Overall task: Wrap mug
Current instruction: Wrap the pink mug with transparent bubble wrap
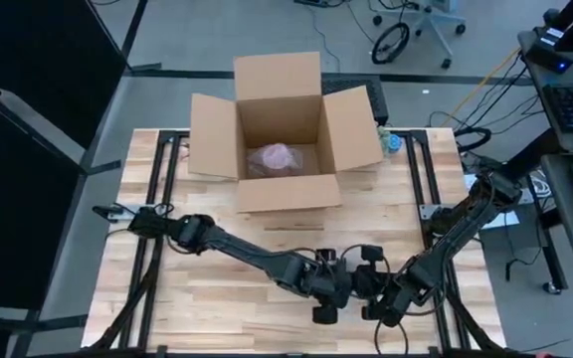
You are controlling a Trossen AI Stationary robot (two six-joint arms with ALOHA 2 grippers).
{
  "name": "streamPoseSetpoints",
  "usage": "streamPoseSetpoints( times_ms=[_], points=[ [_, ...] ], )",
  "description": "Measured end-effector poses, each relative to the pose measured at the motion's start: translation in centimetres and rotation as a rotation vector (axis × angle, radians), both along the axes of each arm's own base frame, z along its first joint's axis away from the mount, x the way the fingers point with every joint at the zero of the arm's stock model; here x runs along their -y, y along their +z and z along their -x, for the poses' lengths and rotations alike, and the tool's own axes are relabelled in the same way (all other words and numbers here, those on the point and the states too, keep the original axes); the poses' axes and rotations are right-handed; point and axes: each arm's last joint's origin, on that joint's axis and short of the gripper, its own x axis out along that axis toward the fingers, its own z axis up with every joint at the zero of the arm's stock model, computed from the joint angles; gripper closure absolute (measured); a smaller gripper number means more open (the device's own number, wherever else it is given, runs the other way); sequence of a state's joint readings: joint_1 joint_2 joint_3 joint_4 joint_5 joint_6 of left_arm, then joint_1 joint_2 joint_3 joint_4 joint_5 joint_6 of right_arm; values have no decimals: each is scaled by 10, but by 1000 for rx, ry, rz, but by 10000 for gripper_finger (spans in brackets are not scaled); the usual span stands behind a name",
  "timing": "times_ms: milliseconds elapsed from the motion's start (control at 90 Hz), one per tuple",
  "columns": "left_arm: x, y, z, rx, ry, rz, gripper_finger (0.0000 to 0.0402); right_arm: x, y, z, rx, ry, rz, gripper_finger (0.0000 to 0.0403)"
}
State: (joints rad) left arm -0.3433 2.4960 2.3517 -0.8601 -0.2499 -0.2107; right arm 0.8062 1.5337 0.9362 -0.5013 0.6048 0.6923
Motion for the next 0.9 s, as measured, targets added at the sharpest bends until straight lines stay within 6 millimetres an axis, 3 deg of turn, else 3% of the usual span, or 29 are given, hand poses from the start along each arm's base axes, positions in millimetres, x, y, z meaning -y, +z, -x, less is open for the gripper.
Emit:
streamPoseSetpoints(
  times_ms=[578, 678, 800, 900],
  points=[
    [-19, 17, -2, 15, -26, -5, 268, 1, 0, 1, -16, -3, -5, 326],
    [-14, 29, 5, 21, -36, -8, 268, 0, 0, 1, -29, 6, -19, 326],
    [-17, 60, 11, 110, -12, -39, 268, 1, -1, -1, -47, 20, -28, 326],
    [-25, 62, 9, 120, -6, -52, 268, 1, -1, -1, -44, 15, -22, 326]
  ],
)
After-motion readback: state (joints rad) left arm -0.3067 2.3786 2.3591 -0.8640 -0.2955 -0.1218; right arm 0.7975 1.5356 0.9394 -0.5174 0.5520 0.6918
